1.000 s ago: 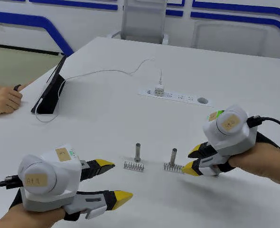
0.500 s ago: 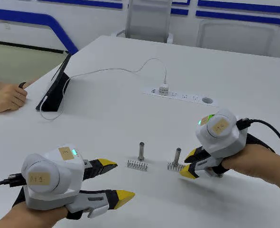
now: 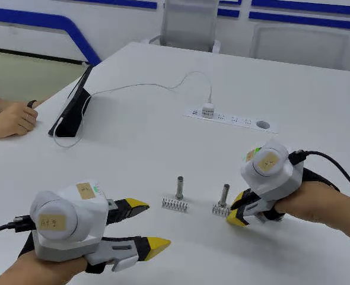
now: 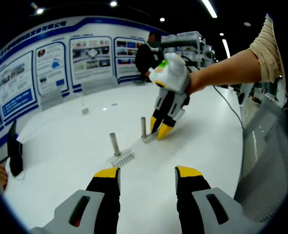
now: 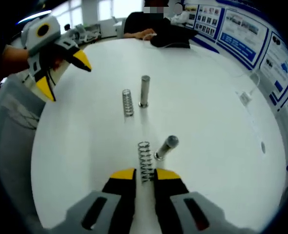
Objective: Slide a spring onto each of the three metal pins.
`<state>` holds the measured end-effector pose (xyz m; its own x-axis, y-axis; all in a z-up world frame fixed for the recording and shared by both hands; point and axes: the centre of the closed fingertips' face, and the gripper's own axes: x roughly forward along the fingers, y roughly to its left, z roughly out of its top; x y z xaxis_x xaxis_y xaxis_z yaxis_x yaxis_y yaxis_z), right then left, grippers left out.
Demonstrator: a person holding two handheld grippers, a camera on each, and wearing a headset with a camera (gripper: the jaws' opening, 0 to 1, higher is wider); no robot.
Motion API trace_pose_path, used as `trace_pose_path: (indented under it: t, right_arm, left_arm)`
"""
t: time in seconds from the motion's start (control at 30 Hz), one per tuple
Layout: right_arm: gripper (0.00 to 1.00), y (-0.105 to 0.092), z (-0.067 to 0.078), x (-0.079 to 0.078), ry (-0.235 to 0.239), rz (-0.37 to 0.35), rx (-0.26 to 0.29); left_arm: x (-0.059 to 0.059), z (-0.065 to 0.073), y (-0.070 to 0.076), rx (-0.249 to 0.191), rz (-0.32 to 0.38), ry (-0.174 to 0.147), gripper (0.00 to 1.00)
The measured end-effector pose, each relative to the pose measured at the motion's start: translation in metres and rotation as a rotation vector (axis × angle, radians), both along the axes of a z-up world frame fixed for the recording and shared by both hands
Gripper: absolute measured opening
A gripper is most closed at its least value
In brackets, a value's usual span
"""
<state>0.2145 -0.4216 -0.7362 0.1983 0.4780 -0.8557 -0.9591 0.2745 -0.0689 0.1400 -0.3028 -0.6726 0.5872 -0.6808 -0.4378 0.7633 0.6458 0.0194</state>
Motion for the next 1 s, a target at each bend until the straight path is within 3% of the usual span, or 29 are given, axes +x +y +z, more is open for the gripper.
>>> trace_pose_path:
  t: [0.5, 1.0]
  right_arm:
    - [0.12, 0.002, 0.000, -0.014, 0.015, 0.032, -0.024]
    - [0.12, -0.002, 0.026, -0.051, -0.006, 0.142, -0.033]
  left_arm:
    - [-0.004, 0.001, -0.017, 0.007, -0.053, -0.004, 0.44]
    - [-0.003, -0.002, -0.055, 0.040, -0.180, -0.012, 0.42]
